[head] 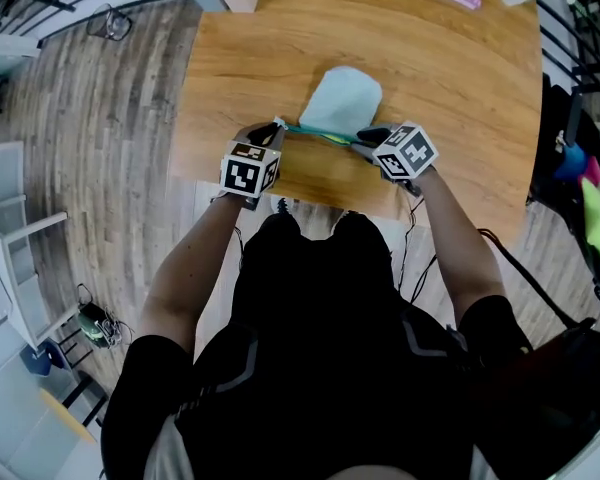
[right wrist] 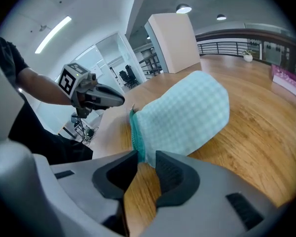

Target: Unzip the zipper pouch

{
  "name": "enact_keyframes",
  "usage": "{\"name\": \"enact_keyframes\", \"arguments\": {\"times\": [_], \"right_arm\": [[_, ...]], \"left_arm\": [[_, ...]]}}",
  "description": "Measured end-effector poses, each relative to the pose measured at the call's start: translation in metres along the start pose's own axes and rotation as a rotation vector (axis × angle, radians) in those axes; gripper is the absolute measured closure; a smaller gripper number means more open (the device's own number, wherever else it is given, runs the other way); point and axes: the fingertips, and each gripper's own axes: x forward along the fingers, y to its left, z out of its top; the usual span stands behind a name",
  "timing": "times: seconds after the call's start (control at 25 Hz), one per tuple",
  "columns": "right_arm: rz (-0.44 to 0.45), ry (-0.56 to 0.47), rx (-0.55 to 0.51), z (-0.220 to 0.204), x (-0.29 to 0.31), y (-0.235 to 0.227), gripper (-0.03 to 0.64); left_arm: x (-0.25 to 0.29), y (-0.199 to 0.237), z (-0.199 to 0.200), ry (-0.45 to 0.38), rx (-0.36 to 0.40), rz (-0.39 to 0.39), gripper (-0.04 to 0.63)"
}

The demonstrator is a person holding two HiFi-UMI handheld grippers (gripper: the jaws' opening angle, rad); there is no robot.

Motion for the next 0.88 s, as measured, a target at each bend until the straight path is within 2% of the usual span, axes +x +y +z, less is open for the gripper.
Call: {"name": "enact_keyframes", "arguments": {"times": [0.16, 0.4, 0.64, 0.8, 0.88], "right_arm": [[-0.056, -0.031, 0.017, 0.004, -0.009, 0.000, 0.432], [-0.145, -0.123, 0.028, 0.026, -0.048, 0.015, 0.430], [-0.270, -0.339, -0.007, 0.091, -0.115, 0.054, 0.448], [-0.380, -0.492, 0.018, 0.132, -0.161, 0.078, 0.450], [-0.433, -0.560, 0.024, 0.149, -0.182, 0.090, 0.455]], "left_arm": [[-0.026, 0.003, 0.031, -0.123, -0.017, -0.020, 0.561], [-0.079, 0.024, 0.073, -0.289, 0.007, -0.030, 0.561], [-0.140, 0.035, 0.125, -0.452, 0.123, -0.058, 0.561], [-0.176, 0.042, 0.156, -0.538, 0.148, -0.088, 0.561], [-0.195, 0.048, 0.170, -0.604, 0.151, -0.063, 0.561]]}}
